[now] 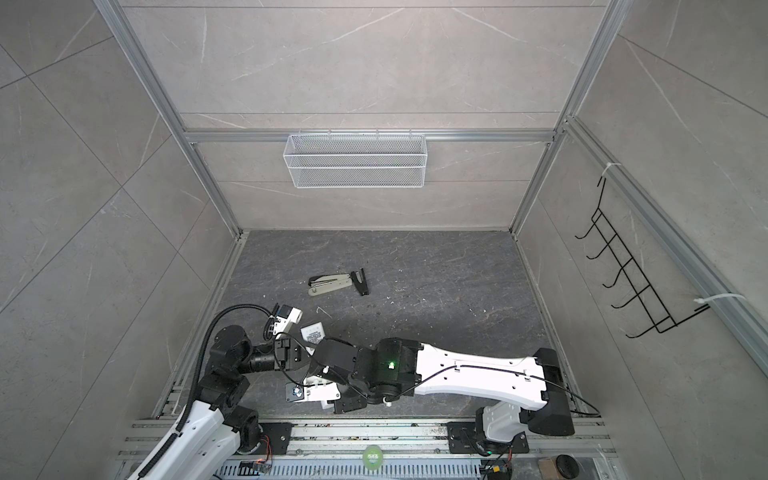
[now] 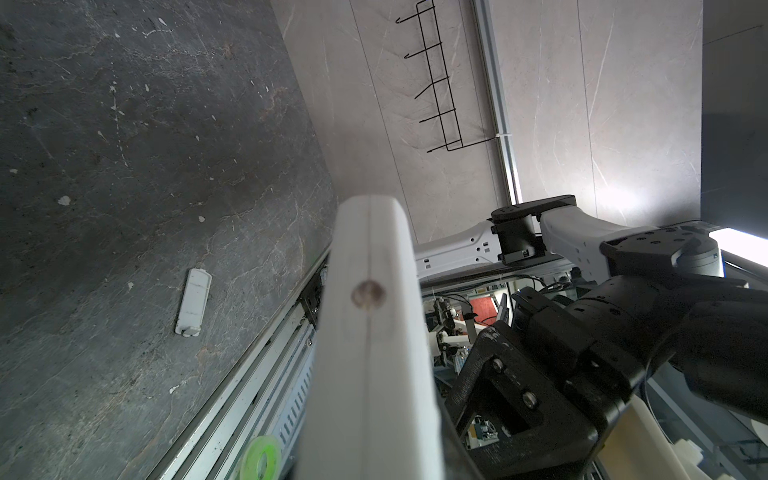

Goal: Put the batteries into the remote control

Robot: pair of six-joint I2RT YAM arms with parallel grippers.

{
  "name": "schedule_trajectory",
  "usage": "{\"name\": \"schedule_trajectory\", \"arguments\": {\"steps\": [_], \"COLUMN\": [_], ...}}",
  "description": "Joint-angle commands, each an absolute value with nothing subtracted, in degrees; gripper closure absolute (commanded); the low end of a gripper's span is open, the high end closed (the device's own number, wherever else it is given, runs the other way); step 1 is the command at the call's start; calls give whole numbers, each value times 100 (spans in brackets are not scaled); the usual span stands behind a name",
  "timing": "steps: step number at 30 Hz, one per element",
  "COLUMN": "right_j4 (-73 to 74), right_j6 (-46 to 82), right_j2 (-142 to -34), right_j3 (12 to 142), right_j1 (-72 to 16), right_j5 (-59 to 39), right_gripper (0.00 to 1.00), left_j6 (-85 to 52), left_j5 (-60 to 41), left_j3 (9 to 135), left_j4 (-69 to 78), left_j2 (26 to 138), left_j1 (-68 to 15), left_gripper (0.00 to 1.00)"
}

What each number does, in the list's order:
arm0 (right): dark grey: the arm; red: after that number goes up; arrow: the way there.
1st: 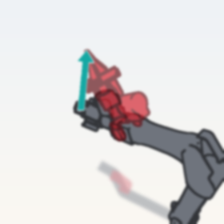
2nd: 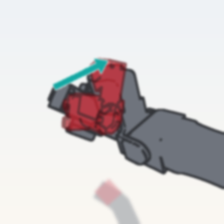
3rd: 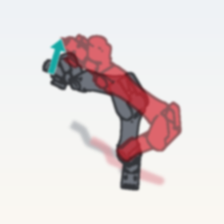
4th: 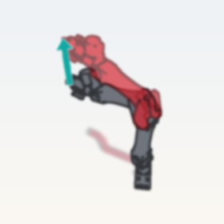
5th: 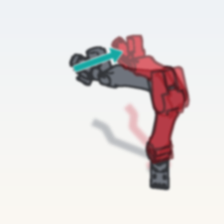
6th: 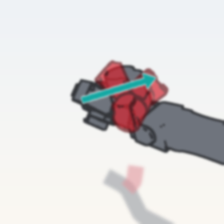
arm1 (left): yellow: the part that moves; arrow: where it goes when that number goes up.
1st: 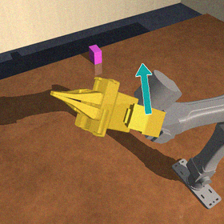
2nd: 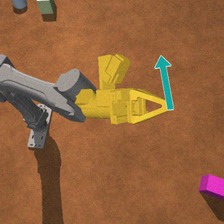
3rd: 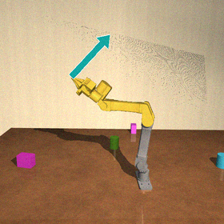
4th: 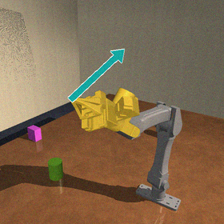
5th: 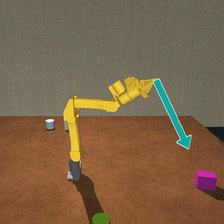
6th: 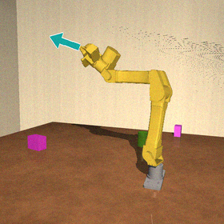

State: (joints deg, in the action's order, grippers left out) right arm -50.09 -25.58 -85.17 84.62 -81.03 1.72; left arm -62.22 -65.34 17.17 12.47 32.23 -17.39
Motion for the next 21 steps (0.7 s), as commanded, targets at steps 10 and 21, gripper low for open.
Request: {"name": "schedule_trajectory", "arguments": {"steps": [10, 21], "right_j4": [-5528, -5391], "right_j6": [-2474, -2503], "right_j2": [-8415, -8564], "right_j3": [8685, 8607], "right_j1": [-8112, -8112], "right_j5": [-110, 25], "right_gripper": [73, 73], "left_j6": [-6249, -6249], "left_j5": [-6767, -6768], "left_j3": [1960, 1960], "left_j4": [1446, 1450], "left_j2": [3156, 3160], "left_j1": [-1758, -1758], "left_gripper": [100, 100]}}
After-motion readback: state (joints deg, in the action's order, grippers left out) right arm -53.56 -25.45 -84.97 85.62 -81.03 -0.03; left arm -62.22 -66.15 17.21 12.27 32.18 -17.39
